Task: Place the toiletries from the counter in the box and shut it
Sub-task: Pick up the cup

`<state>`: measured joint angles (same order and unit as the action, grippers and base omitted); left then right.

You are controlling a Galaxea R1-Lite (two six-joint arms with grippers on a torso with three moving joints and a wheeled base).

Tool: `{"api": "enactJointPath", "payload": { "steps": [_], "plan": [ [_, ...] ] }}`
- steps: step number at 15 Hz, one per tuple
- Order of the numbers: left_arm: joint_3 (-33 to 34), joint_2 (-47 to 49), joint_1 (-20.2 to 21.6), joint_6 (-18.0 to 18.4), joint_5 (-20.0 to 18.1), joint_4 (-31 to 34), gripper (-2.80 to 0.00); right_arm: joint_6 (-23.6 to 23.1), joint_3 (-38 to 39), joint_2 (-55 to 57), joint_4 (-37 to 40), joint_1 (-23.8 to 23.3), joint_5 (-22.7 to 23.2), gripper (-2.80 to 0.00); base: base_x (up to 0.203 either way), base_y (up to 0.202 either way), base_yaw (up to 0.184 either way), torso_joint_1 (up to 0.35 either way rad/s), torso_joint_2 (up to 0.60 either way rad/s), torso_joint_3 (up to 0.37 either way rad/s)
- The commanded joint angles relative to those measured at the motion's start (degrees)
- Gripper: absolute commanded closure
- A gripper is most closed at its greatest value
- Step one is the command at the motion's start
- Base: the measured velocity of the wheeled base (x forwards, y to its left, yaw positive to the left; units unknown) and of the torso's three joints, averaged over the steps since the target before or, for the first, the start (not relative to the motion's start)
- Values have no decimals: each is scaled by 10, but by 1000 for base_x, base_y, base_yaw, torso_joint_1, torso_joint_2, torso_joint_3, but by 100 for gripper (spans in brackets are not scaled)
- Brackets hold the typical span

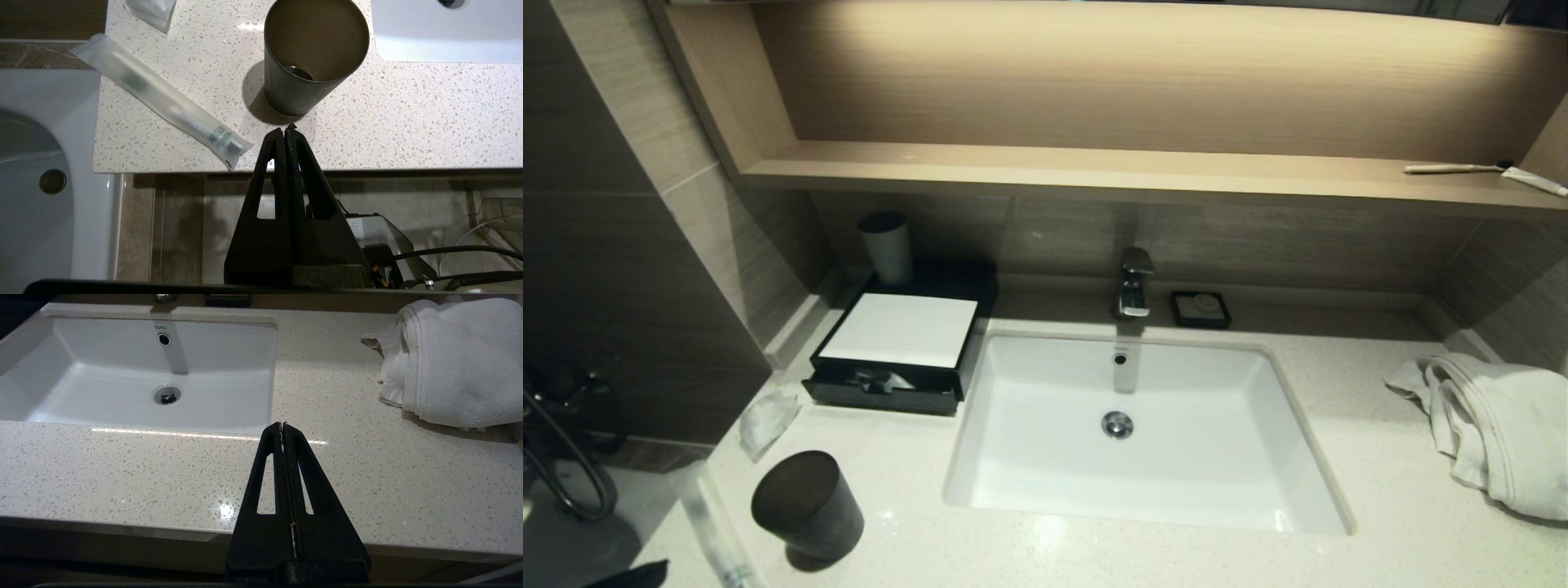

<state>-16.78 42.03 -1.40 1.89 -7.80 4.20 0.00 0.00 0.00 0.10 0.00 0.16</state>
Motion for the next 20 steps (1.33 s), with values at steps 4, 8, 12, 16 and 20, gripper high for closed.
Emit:
{"api": "enactJointPath", "payload": {
  "steps": [4,8,12,16,20],
  "plan": [
    [21,10,-13,1,-2,1,-280,0,0,0,0,0,0,0,0,0,0,0,0,0],
    [60,-32,-16,2,-41,3,-280,0,0,0,0,0,0,0,0,0,0,0,0,0],
    [84,-13,-26,3,-64,6,-280,0,0,0,0,0,0,0,0,0,0,0,0,0],
    [60,79,-67,3,-63,-14,-280,0,0,0,0,0,0,0,0,0,0,0,0,0],
    [30,196,-69,17,-57,-55,-280,0,0,0,0,0,0,0,0,0,0,0,0,0]
  ]
}}
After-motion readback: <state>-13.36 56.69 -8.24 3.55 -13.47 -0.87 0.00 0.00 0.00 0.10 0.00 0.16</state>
